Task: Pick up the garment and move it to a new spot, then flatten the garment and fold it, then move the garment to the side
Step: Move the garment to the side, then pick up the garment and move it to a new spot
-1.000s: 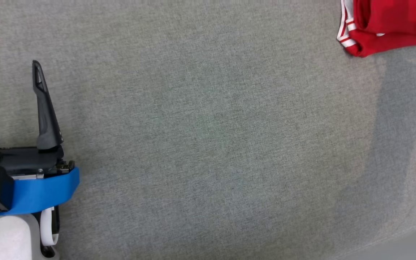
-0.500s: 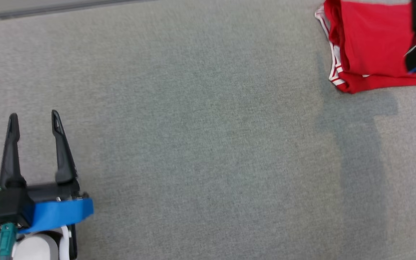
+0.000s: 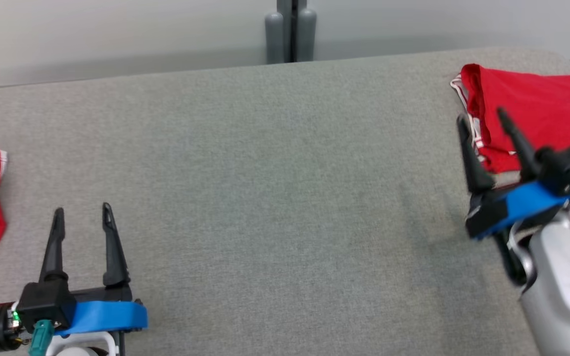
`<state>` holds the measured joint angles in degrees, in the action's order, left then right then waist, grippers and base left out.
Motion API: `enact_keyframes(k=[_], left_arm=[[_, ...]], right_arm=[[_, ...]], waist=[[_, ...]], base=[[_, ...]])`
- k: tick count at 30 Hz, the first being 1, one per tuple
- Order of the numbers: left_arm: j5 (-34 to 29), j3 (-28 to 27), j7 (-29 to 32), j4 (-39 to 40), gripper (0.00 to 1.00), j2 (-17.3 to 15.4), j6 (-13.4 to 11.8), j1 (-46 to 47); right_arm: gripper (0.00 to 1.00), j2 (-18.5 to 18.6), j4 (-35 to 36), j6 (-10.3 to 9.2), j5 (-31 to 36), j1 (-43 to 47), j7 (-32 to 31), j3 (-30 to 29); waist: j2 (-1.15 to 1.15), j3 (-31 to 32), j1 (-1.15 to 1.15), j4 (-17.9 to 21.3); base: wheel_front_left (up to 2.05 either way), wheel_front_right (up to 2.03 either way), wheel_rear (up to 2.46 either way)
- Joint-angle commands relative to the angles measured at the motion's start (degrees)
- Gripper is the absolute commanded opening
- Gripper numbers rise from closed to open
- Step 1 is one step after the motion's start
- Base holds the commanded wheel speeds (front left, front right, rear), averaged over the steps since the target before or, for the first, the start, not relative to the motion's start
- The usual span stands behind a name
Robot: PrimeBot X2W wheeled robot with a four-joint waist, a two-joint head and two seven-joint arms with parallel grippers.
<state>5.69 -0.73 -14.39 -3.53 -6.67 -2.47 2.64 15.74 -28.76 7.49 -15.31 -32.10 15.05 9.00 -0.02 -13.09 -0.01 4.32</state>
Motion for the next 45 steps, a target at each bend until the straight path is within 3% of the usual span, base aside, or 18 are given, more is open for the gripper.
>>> enact_keyframes(k=[1,18,45], left_arm=[[0.3,0.6,-0.4,-1.3,1.00,0.3,0.3,-0.3],[1.5,1.6,-0.8,-8.2,1.00,0.6,1.8,-1.8],[1.3,1.3,-0.9,-9.1,1.00,0.4,1.9,-1.2]], right_arm=[[1.00,-1.5,1.1,0.01,-0.1,3.7,0.2,-0.3],[1.00,-9.9,12.3,0.01,4.2,24.3,0.2,-6.3],[1.00,-12.8,15.7,0.01,6.9,29.1,0.1,-9.3]], waist=[[0.02,1.3,0.01,-0.6],[0.02,7.7,0.01,-4.3],[0.02,7.9,0.01,-4.8]], base=[[0.00,0.00,0.00],[0.00,0.00,0.00],[0.00,0.00,0.00]])
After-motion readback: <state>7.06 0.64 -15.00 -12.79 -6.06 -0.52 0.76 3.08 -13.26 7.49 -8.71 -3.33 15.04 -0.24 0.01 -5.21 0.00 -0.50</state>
